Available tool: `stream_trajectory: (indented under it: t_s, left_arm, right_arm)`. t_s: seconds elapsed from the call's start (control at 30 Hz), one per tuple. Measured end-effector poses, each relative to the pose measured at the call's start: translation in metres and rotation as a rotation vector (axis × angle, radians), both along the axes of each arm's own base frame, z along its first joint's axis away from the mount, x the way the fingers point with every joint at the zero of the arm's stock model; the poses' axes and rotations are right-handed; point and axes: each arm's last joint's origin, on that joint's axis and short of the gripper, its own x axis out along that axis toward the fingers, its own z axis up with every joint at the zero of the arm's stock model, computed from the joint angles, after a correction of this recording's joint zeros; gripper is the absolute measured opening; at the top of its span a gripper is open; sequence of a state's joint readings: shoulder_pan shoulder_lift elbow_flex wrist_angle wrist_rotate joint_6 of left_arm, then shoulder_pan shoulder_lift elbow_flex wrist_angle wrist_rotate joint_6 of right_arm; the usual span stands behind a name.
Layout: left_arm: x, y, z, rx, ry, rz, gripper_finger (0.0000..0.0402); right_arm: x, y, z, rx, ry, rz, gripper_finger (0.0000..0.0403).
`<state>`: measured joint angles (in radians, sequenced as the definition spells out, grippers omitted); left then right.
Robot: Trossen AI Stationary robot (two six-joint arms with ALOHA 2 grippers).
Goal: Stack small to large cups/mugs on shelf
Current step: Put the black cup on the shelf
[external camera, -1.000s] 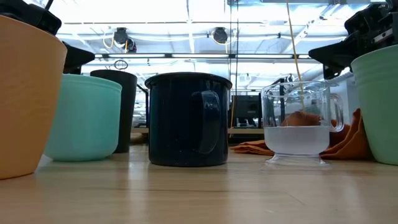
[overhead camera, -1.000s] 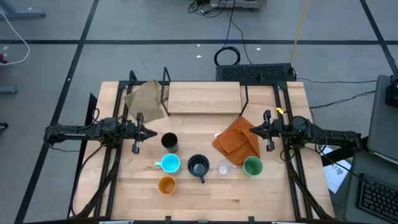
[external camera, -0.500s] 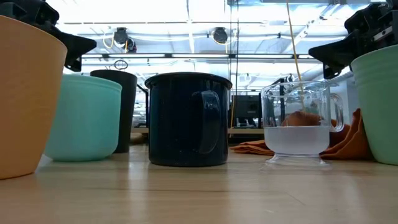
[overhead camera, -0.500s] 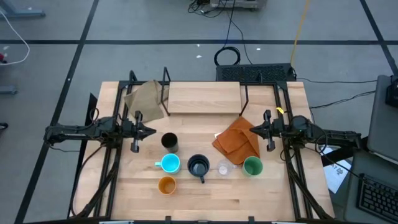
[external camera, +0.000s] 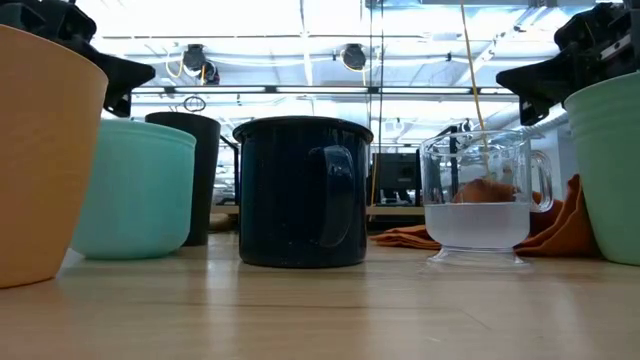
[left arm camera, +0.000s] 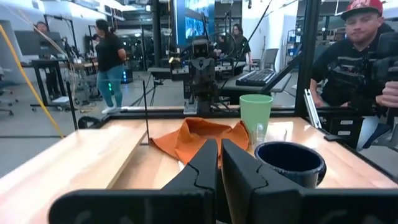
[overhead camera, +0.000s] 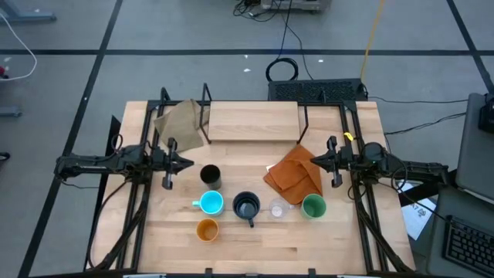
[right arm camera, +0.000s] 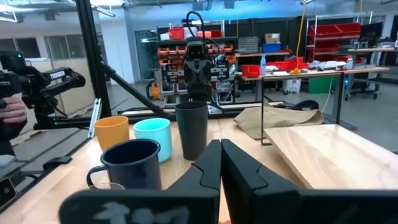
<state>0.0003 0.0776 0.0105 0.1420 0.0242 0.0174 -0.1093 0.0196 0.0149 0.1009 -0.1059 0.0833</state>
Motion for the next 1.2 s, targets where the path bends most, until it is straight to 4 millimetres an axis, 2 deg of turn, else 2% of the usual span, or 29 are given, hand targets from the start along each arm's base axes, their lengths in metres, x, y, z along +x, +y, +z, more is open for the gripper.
stream_trajectory:
  t_s: [0.23, 0.5, 0.8, 1.07, 1.2]
  left_arm:
    - [0.0, 0.0, 0.003, 0.004, -0.027, 0.006, 0.0024]
    - [0.0, 0.001, 0.002, 0.006, -0.017, 0.028, 0.0024]
    - [0.0, 0.001, 0.005, 0.011, -0.053, 0.032, 0.0024]
    - [-0.001, 0.004, 0.005, -0.036, -0.05, 0.148, 0.0024]
    - [-0.001, 0.005, 0.005, -0.037, -0.05, 0.154, 0.0024]
  right_arm:
    - [0.0, 0.0, 0.002, 0.033, -0.022, 0.003, 0.0]
    - [-0.002, 0.0, 0.012, -0.001, -0.123, 0.002, 0.0]
    - [-0.002, 0.0, 0.013, -0.032, -0.134, -0.003, 0.0]
    - [-0.002, 0.0, 0.013, -0.054, -0.133, -0.006, 0.0]
    - [-0.002, 0.0, 0.013, -0.005, -0.132, 0.001, 0.0]
